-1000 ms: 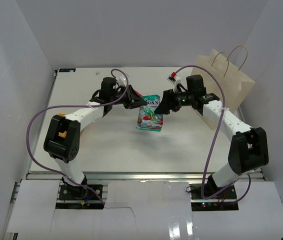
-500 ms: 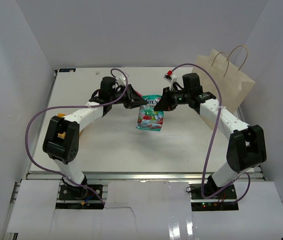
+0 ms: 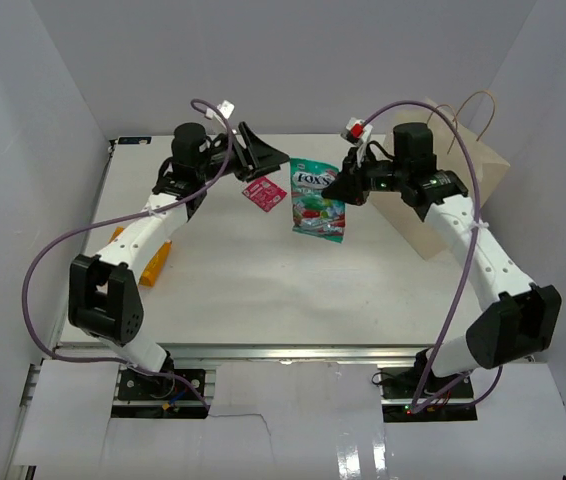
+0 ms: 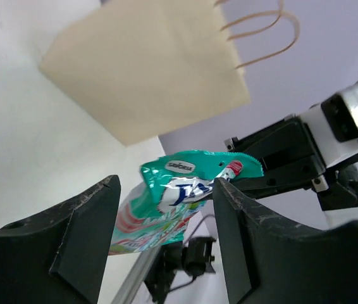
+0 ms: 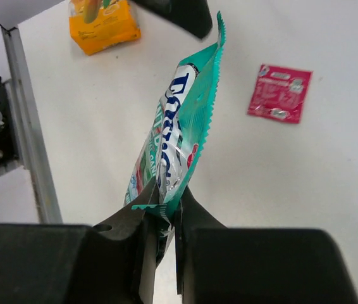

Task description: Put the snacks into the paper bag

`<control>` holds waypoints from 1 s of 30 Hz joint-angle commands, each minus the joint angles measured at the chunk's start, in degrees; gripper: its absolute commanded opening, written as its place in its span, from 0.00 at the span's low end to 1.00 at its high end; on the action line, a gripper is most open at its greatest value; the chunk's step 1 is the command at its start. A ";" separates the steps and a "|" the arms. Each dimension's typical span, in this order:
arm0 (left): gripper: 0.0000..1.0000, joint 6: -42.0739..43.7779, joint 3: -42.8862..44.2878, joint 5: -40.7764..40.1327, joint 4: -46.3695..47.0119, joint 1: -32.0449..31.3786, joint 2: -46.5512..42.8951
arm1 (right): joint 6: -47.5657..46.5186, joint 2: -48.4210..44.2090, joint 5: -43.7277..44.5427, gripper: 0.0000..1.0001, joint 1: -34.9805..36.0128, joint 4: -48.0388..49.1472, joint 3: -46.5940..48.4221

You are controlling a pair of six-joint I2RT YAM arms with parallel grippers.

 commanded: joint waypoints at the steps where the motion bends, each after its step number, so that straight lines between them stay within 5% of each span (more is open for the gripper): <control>1: 0.71 1.73 2.96 -3.74 2.37 2.87 -6.72 | -10.84 -6.67 -2.30 0.08 -1.64 -2.59 6.12; 8: 0.72 3.32 -5.64 -5.76 1.58 4.63 -9.71 | -17.11 -9.95 13.87 0.08 -8.13 2.41 21.31; 15: 0.72 4.72 -10.83 -4.80 1.76 4.72 -10.94 | -12.70 -4.14 19.05 0.08 -26.24 8.75 36.88; 22: 0.72 7.54 -12.24 -6.64 -1.05 4.81 -12.08 | -13.32 -2.73 24.52 0.08 -33.10 11.74 36.19; 30: 0.72 11.93 -12.51 -9.63 -5.44 5.07 -14.28 | -19.99 -5.63 19.35 0.08 -35.56 11.21 18.98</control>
